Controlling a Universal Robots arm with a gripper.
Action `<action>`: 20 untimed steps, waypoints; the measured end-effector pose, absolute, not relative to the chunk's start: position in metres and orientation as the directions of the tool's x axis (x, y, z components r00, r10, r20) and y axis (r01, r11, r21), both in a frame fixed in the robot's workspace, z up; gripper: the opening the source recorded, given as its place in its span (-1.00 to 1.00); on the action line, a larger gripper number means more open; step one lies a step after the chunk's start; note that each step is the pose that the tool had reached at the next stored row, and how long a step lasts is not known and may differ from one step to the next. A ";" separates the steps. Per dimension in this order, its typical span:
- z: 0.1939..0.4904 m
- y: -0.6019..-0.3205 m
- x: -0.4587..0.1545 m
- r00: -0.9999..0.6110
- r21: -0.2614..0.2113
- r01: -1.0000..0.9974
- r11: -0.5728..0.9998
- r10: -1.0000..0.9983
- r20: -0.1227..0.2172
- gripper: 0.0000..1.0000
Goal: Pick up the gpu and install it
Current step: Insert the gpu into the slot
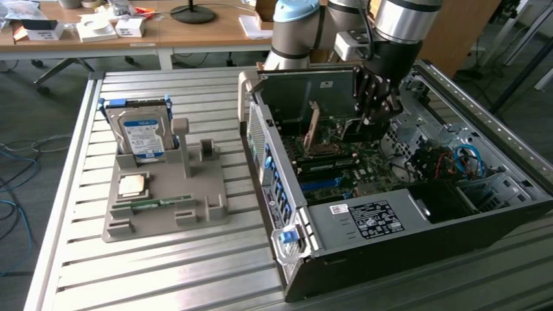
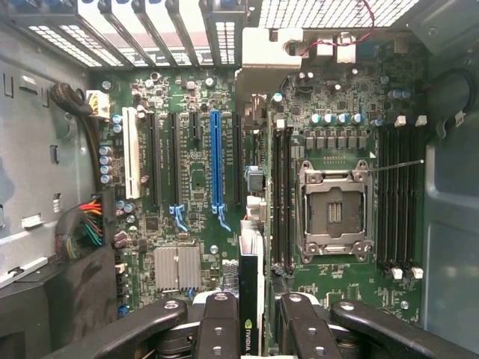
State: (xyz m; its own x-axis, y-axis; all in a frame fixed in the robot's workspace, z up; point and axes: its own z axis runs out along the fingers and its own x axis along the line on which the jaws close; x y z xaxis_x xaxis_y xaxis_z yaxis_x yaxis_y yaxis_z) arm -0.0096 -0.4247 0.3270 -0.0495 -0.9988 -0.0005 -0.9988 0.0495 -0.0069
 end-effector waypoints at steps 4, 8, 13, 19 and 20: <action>0.327 -0.425 -0.010 -0.050 -0.007 -0.999 0.050 -0.999 0.000 -0.47; 0.325 -0.425 -0.010 -0.050 -0.007 -0.999 0.050 -0.999 -0.001 -0.47; 0.321 -0.425 -0.010 -0.050 -0.010 -0.999 0.050 -0.999 -0.001 -0.47; 0.320 -0.425 -0.010 -0.050 -0.010 -0.999 0.050 -0.999 -0.001 -0.47; 0.320 -0.425 -0.010 -0.050 -0.010 -0.999 0.050 -0.999 -0.001 -0.47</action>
State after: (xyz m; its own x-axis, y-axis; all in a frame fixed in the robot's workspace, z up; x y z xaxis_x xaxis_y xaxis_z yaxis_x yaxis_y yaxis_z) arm -0.0104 -0.4248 0.3198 -0.0497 -0.9988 -0.0005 -0.9987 0.0497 -0.0102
